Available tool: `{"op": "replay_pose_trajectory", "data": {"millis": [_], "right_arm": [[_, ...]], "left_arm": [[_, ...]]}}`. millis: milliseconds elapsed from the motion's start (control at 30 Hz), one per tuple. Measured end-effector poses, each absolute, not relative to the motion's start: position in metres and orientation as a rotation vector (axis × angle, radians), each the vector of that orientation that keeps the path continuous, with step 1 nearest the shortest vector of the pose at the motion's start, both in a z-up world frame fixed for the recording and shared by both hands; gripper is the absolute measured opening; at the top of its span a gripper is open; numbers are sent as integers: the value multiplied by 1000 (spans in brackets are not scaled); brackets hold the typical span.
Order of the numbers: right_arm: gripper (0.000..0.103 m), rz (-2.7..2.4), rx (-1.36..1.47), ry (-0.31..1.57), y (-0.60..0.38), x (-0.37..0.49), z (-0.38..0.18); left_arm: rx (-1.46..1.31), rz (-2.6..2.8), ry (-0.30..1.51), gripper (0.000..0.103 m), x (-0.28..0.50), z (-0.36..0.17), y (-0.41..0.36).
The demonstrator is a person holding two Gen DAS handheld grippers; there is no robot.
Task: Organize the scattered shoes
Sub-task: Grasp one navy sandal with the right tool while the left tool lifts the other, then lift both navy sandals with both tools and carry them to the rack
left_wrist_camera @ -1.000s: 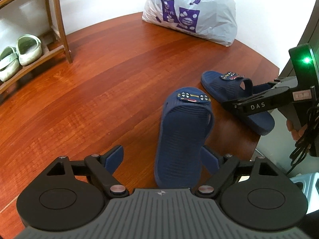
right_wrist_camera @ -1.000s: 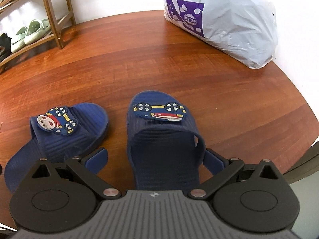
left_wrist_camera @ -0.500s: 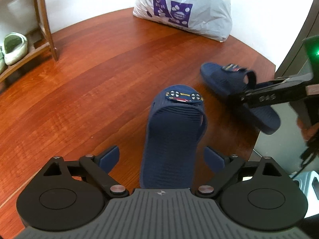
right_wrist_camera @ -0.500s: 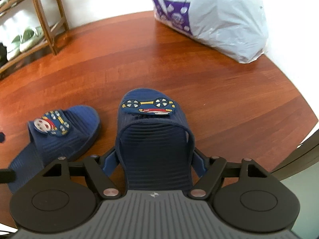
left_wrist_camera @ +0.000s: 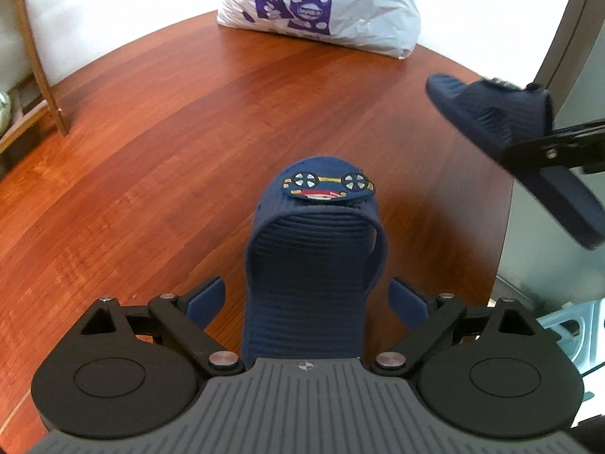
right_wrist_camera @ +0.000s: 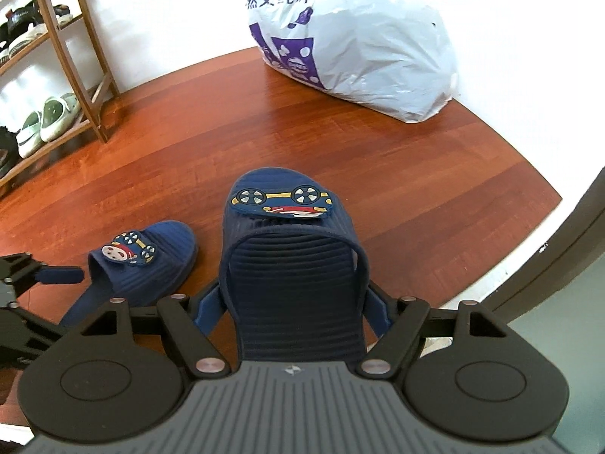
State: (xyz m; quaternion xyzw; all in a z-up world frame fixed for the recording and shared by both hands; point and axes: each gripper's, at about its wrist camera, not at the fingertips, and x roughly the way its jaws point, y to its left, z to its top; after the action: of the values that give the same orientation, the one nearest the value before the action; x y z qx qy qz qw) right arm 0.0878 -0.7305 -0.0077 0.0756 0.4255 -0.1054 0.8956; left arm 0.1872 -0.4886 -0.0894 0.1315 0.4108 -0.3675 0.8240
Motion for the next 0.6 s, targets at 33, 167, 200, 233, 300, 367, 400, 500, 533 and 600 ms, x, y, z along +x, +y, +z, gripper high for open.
{"op": "replay_pose_trajectory", "data": {"millis": [33, 167, 200, 233, 300, 367, 400, 500, 533, 600], "right_arm": [[80, -222, 160, 880, -730, 84, -5], [80, -231, 163, 875, -729, 78, -1], [80, -233, 164, 874, -728, 77, 0], [80, -235, 164, 874, -728, 76, 1], [80, -239, 166, 874, -727, 75, 1], [80, -242, 168, 874, -726, 74, 2], [80, -242, 168, 876, -726, 74, 2], [80, -239, 169, 875, -724, 75, 5], [80, -236, 169, 874, -722, 76, 5], [80, -229, 170, 872, -720, 78, 7]], "left_arm": [[285, -782, 872, 94, 188, -91, -489], [291, -785, 840, 93, 189, -94, -490], [291, -785, 831, 93, 188, -95, -490], [290, -786, 823, 92, 188, -96, -490], [286, -791, 811, 85, 188, -97, -490], [283, -813, 804, 77, 186, -100, -490], [286, -816, 795, 77, 185, -100, -489], [290, -813, 774, 76, 183, -101, -488], [290, -809, 771, 76, 182, -100, -487], [275, -799, 760, 76, 183, -97, -484]]}}
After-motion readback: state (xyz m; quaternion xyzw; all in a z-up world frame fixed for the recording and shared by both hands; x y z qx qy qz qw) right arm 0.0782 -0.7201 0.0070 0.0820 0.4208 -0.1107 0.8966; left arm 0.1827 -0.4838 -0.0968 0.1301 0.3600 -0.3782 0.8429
